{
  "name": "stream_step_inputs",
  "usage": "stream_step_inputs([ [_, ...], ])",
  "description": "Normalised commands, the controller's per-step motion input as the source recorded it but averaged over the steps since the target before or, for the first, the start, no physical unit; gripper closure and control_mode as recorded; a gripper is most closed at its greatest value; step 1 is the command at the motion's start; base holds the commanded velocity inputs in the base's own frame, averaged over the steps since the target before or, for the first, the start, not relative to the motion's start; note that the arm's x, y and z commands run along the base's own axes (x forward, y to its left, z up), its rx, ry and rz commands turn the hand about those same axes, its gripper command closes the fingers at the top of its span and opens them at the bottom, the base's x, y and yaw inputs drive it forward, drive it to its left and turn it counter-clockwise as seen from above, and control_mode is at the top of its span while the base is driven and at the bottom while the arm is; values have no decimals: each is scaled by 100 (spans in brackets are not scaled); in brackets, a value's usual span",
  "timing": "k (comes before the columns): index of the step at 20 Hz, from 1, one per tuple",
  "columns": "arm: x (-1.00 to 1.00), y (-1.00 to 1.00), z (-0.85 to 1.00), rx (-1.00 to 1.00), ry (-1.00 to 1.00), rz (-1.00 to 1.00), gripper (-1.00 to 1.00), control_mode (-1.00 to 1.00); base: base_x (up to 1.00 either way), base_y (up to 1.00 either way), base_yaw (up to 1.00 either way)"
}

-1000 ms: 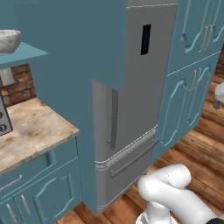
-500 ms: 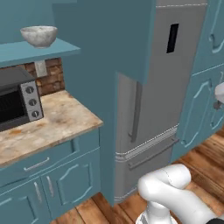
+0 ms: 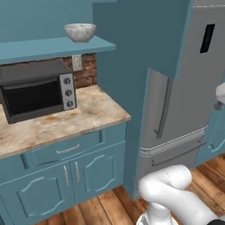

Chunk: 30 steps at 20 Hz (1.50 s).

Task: Move the bowls from the cabinet to the plates on the dining table.

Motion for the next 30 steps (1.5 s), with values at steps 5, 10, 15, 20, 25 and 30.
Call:
stream_step_inputs([
  [5,0,0,0,0,0,0,-100,100,-9,42,27],
  [10,0,0,0,0,0,0,-100,100,0,26,11],
  [15,0,0,0,0,0,0,-100,100,0,29,1],
  [20,0,0,0,0,0,0,-100,100,10,40,0],
  [25,0,0,0,0,0,0,-100,100,23,43,0],
  [30,0,0,0,0,0,0,-100,100,38,38,0],
])
